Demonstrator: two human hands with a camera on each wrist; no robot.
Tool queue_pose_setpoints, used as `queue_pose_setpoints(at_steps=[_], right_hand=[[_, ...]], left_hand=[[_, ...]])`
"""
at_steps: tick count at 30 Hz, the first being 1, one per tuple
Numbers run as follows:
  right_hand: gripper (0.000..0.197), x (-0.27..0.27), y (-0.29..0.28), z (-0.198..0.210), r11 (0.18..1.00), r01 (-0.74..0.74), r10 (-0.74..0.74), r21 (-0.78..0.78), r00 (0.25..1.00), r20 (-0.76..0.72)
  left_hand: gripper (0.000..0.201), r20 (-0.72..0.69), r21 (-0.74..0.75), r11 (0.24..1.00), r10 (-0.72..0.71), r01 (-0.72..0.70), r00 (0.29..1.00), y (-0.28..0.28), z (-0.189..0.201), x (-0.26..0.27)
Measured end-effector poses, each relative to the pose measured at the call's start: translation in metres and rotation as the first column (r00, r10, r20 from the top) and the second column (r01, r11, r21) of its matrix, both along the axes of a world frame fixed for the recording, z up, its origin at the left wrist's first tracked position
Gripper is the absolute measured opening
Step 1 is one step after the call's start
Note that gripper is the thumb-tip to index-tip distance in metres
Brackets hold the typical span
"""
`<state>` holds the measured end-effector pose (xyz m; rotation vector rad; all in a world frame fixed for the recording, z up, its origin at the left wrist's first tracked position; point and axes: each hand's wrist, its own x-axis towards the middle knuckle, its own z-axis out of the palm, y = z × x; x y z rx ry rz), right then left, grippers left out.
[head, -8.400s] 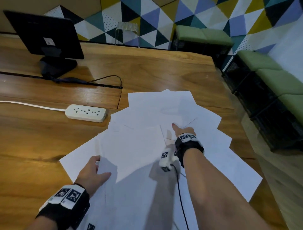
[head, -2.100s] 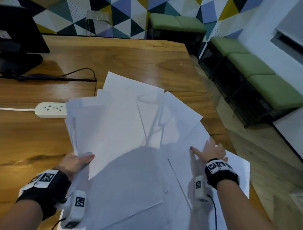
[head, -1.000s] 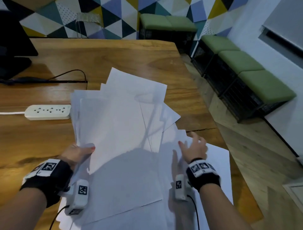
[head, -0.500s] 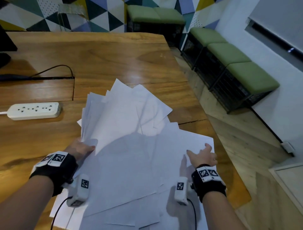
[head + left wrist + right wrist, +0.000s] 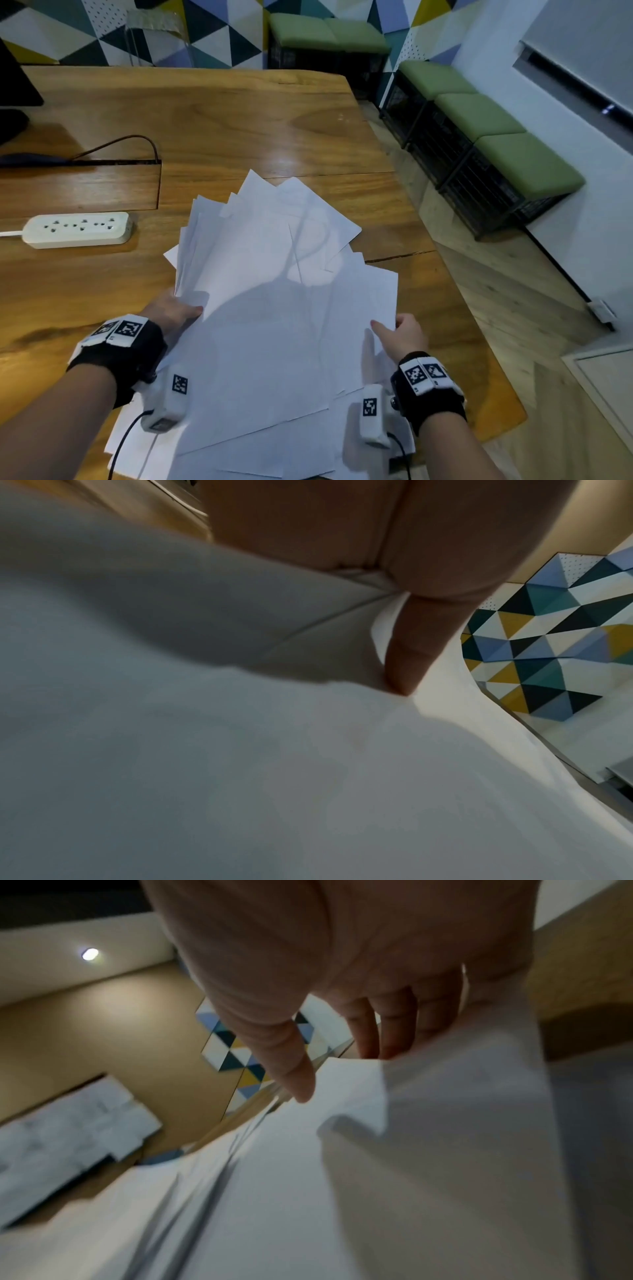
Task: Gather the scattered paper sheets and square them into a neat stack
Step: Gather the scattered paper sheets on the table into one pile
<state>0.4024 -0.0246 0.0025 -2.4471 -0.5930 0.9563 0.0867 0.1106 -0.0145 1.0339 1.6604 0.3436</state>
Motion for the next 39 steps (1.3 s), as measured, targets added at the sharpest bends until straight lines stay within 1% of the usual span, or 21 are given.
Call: queue_pose_setpoints(at_steps=[3,6,8,11,12,13,15,16,18,19,20,22,24,26,27,30,34,35,37,38,39], right_hand=[[0.024,-0.005,0.007,-0.002,0.986,-0.163,0.161,-0.016,0.982,-0.103],[0.04,-0.012,0.018,-0.002,0.962,-0.273,0.268,0.003,0.946,-0.184],[0.053,-0.016,0.024,-0.005,0.966,-0.245,0.258,0.085,0.94,-0.223],[0.087,-0.02,0.031,-0.009,0.982,-0.042,0.108,0.184,0.925,-0.365],[0.091,-0.021,0.033,-0.011,0.983,-0.005,0.081,0.182,0.908,-0.411],[0.087,-0.022,0.034,-0.014,0.986,0.004,0.071,0.167,0.897,-0.436],[0.068,-0.025,0.034,-0.021,0.992,-0.013,0.064,0.123,0.904,-0.423],[0.067,-0.025,0.033,-0.026,0.993,-0.014,0.059,0.114,0.916,-0.397],[0.059,-0.024,0.033,-0.029,0.989,-0.001,0.061,0.149,0.914,-0.402],[0.05,-0.025,0.031,-0.027,0.983,0.014,0.064,0.182,0.906,-0.419],[0.043,-0.025,0.029,-0.024,0.978,0.018,0.076,0.208,0.898,-0.433],[0.042,-0.025,0.024,-0.022,0.972,0.015,0.09,0.234,0.898,-0.431],[0.048,-0.023,0.02,-0.028,0.973,-0.011,0.107,0.232,0.909,-0.403],[0.05,-0.022,0.017,-0.033,0.978,-0.036,0.114,0.204,0.914,-0.389],[0.048,-0.021,0.017,-0.034,0.98,-0.034,0.11,0.194,0.912,-0.394],[0.042,-0.018,0.018,-0.037,0.981,-0.046,0.125,0.19,0.895,-0.427],[0.034,-0.017,0.01,-0.043,0.976,-0.038,0.126,0.215,0.9,-0.416],[0.031,-0.016,0.006,-0.044,0.972,-0.004,0.107,0.236,0.899,-0.424],[0.029,-0.013,0.0,-0.043,0.958,0.075,0.064,0.278,0.885,-0.462],[0.03,-0.011,-0.002,-0.042,0.952,0.11,0.044,0.284,0.873,-0.485],[0.031,-0.01,-0.003,-0.042,0.95,0.132,0.03,0.282,0.862,-0.506]], left_hand=[[0.03,0.023,-0.006,1.0,-0.026,0.026,0.999,-0.002,-0.002,0.002],[0.036,0.055,0.003,0.999,-0.048,0.048,0.997,-0.005,-0.002,0.009],[0.044,0.088,-0.004,0.998,-0.055,0.056,0.995,-0.006,-0.003,0.014],[0.058,0.147,0.018,0.992,-0.127,0.126,0.981,-0.009,0.002,0.023],[0.064,0.154,0.031,0.983,-0.183,0.18,0.971,-0.009,0.002,0.026],[0.066,0.137,0.035,0.963,-0.268,0.266,0.953,-0.007,0.004,0.029],[0.052,0.02,0.054,0.885,-0.465,0.463,0.885,-0.003,0.011,0.036],[0.046,-0.075,0.088,0.862,-0.495,0.5,0.866,0.002,0.014,0.038],[0.047,-0.291,0.214,0.88,-0.358,0.425,0.887,0.019,0.018,0.035],[0.048,-0.41,0.286,0.871,-0.266,0.399,0.873,0.031,0.017,0.029],[0.048,-0.515,0.323,0.85,-0.212,0.417,0.83,0.043,0.015,0.021],[0.053,-0.653,0.222,0.839,-0.25,0.497,0.715,0.067,0.006,-0.003],[0.065,-0.71,0.098,0.828,-0.331,0.552,0.621,0.088,-0.003,-0.023],[0.074,-0.727,0.028,0.811,-0.385,0.585,0.568,0.1,-0.006,-0.029],[0.075,-0.723,0.014,0.808,-0.399,0.589,0.564,0.102,-0.007,-0.028],[0.071,-0.636,0.041,0.828,-0.409,0.559,0.654,0.097,-0.004,-0.018],[0.047,-0.587,0.022,0.815,-0.458,0.579,0.667,0.076,0.003,-0.015],[0.04,-0.522,0.008,0.828,-0.475,0.561,0.708,0.067,0.005,-0.019],[0.03,-0.277,-0.056,0.872,-0.481,0.485,0.832,0.043,0.006,-0.032],[0.027,-0.174,-0.114,0.869,-0.494,0.481,0.852,0.026,0.009,-0.036],[0.028,-0.11,-0.142,0.854,-0.517,0.501,0.849,0.011,0.012,-0.038]])
